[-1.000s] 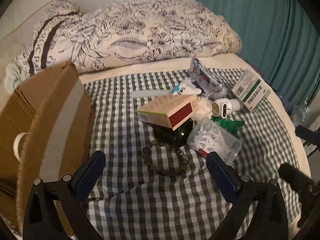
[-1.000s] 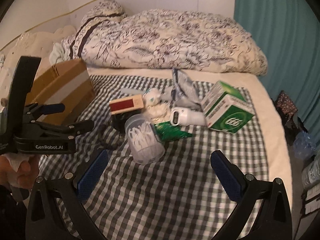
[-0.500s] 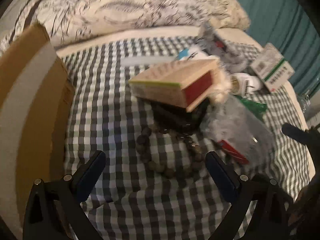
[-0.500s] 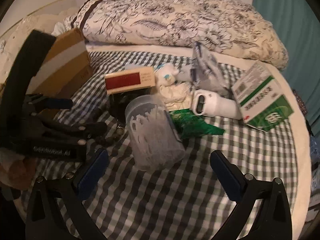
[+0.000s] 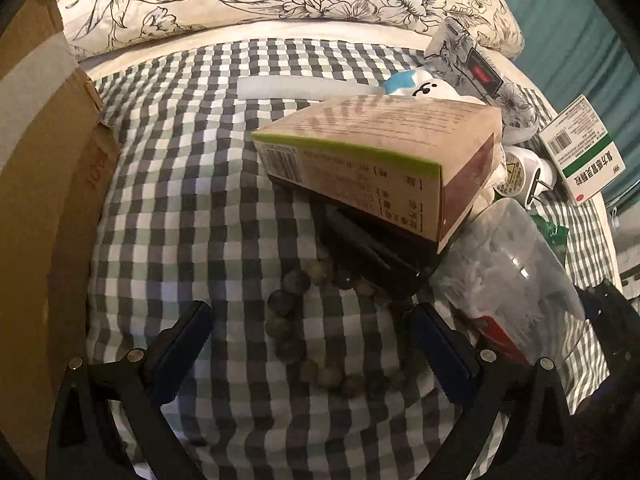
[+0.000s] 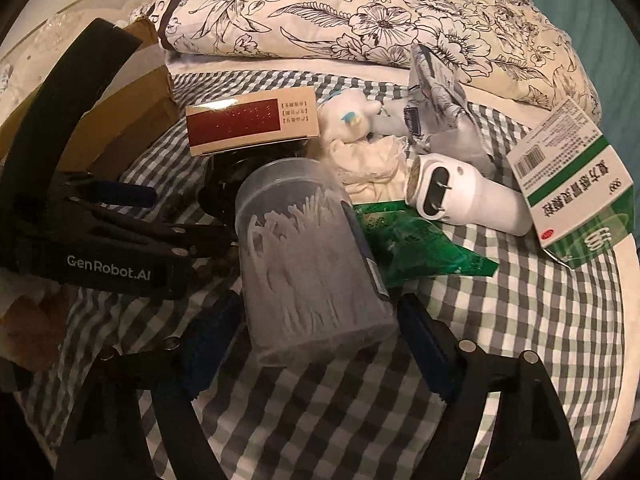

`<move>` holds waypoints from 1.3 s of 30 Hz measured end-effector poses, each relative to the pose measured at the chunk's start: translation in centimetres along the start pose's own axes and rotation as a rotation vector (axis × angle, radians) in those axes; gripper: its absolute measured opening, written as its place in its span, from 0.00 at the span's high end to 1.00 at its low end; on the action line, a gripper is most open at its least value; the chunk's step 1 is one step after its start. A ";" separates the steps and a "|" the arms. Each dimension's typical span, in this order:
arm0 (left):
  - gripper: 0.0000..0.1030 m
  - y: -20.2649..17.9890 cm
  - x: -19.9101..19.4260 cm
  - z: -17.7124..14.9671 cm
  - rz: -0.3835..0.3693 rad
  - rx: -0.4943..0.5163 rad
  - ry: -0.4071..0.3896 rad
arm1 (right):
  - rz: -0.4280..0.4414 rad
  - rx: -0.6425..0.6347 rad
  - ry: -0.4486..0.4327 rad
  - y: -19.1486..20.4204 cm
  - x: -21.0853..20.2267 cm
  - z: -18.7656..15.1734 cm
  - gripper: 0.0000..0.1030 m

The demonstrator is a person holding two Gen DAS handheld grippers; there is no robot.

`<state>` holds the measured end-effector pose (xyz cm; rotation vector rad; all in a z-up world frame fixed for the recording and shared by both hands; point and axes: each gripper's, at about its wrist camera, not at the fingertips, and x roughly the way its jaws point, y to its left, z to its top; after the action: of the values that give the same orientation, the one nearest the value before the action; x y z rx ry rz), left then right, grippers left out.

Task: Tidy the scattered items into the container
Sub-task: 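Grasp the clear cotton-swab tub with the right tool while the left grasps the bead bracelet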

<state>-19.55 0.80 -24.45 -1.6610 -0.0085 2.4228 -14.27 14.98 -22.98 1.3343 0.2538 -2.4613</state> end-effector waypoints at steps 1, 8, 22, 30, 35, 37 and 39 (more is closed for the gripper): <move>0.01 -0.2 0.0 0.0 -0.003 0.006 -0.001 | -0.003 -0.002 -0.002 0.1 0.1 0.0 0.22; 0.00 -0.8 0.5 -0.2 -0.018 0.004 -0.008 | 0.003 0.002 -0.002 -0.1 0.6 0.2 0.22; 0.02 -3.4 2.2 0.3 0.035 0.048 -0.015 | -0.006 0.010 0.009 -0.1 1.4 -0.2 0.38; 0.34 -2.1 1.3 0.3 0.062 0.041 -0.024 | 0.018 0.050 0.022 -0.7 0.4 -0.8 0.39; 0.74 -1.1 0.1 0.2 0.068 0.039 -0.027 | 0.025 0.085 0.008 -1.1 -1.0 -1.5 0.39; 0.85 -0.8 -0.2 0.1 0.070 0.038 -0.019 | 0.024 0.091 -0.001 -1.0 -1.7 -1.6 0.40; 0.89 -0.6 -0.8 -0.3 0.078 0.037 -0.015 | 0.024 0.100 -0.011 -1.0 -2.4 -1.7 0.40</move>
<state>-18.88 1.24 -23.71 -1.6568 0.0998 2.4757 -12.11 16.96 -21.88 1.3548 0.1120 -2.4897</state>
